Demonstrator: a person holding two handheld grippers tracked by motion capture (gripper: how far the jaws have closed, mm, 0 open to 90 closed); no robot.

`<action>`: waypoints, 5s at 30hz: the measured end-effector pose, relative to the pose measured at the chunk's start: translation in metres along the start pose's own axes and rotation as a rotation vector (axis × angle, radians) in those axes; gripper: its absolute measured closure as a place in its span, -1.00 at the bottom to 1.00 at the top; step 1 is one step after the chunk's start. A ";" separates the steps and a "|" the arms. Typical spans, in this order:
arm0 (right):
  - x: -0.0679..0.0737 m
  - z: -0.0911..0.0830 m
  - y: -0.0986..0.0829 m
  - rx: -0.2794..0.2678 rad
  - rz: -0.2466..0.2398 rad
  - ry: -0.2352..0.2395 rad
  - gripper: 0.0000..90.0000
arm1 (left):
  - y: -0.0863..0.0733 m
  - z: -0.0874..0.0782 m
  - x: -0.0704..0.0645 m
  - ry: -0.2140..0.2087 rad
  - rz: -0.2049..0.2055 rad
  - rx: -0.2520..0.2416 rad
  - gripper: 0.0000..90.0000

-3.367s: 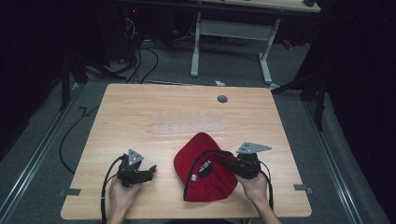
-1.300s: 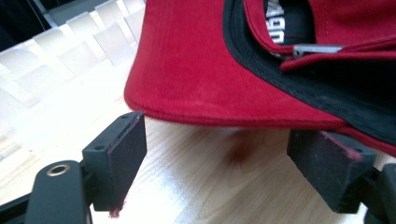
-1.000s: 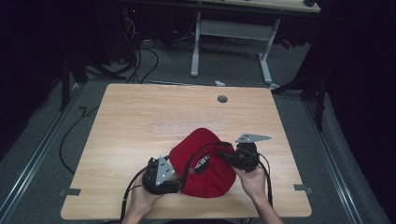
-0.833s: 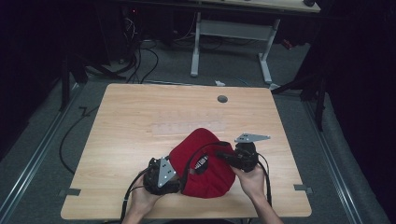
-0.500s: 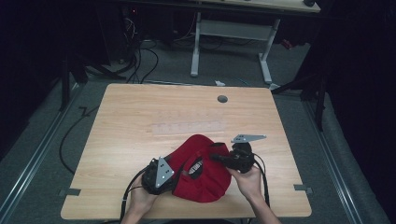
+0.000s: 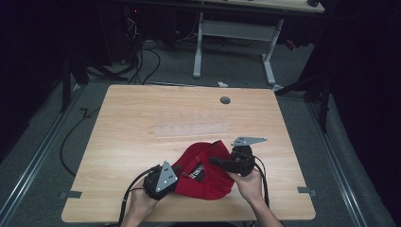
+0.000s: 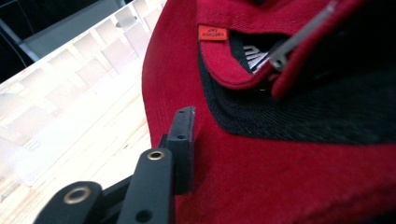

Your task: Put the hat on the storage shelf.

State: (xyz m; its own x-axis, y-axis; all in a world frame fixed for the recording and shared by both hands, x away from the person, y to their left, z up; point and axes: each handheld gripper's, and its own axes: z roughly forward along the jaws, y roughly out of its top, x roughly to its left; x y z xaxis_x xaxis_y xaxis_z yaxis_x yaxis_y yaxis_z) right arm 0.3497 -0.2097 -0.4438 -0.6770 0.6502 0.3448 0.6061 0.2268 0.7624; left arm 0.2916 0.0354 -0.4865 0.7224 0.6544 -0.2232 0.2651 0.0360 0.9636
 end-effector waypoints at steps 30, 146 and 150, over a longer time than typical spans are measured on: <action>-0.026 -0.046 0.006 -0.297 0.087 -0.079 -0.10 | 0.019 -0.015 0.014 -0.009 -0.007 0.030 0.89; -0.064 0.018 -0.073 0.078 -0.049 -0.509 -0.27 | 0.058 0.054 0.170 0.281 -0.439 -0.198 0.79; -0.064 0.018 -0.073 0.078 -0.051 -0.509 -0.27 | 0.059 0.052 0.169 0.293 -0.427 -0.187 0.52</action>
State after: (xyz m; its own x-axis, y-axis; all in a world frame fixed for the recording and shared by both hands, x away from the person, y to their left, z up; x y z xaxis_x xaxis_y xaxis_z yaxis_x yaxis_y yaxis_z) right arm 0.3566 -0.2551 -0.5313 -0.4293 0.9030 -0.0169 0.6198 0.3081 0.7217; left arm 0.4624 0.1092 -0.4751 0.3602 0.7345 -0.5751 0.3579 0.4605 0.8123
